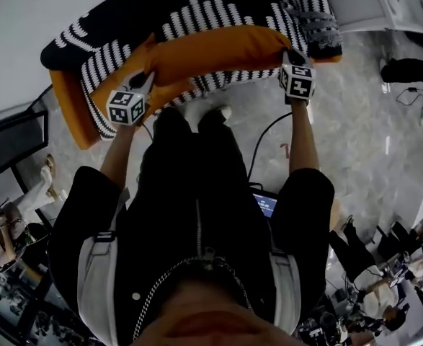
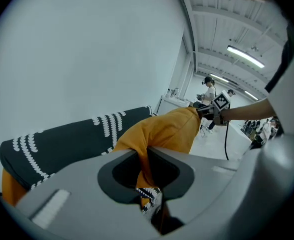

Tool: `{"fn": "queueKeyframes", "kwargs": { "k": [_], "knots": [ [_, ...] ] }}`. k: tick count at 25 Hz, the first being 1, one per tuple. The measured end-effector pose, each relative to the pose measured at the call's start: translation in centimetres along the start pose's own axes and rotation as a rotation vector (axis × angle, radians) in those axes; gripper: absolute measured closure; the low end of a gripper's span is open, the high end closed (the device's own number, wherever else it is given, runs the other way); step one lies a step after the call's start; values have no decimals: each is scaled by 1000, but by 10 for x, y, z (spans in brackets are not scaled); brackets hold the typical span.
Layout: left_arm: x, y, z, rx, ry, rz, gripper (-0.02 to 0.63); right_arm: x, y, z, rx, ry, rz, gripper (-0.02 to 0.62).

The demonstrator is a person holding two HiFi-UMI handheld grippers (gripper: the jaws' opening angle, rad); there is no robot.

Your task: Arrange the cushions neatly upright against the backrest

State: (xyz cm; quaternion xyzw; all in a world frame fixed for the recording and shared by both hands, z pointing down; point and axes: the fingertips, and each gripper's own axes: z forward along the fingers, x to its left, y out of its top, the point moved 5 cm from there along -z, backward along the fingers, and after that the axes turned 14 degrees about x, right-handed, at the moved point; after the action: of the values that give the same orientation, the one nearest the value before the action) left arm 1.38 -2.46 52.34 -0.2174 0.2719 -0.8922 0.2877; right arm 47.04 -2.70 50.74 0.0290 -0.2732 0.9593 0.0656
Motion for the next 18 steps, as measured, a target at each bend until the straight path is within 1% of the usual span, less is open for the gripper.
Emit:
{"fn": "queueKeyframes", "kwargs": {
  "k": [5,11,15,18],
  "knots": [
    [-35,26,30,26,-16,4,563,-51,-13,1,2,3,20,554],
    [-61,50,69,51,-16,5,563,-99,-18,16,24,10,42,554],
    [-77,69,105,54,-12,-27,563,-137,-7,36,50,31,20,554],
    [-78,83,132,58,-3,-54,563,-161,11,61,73,43,-8,554]
  ]
}}
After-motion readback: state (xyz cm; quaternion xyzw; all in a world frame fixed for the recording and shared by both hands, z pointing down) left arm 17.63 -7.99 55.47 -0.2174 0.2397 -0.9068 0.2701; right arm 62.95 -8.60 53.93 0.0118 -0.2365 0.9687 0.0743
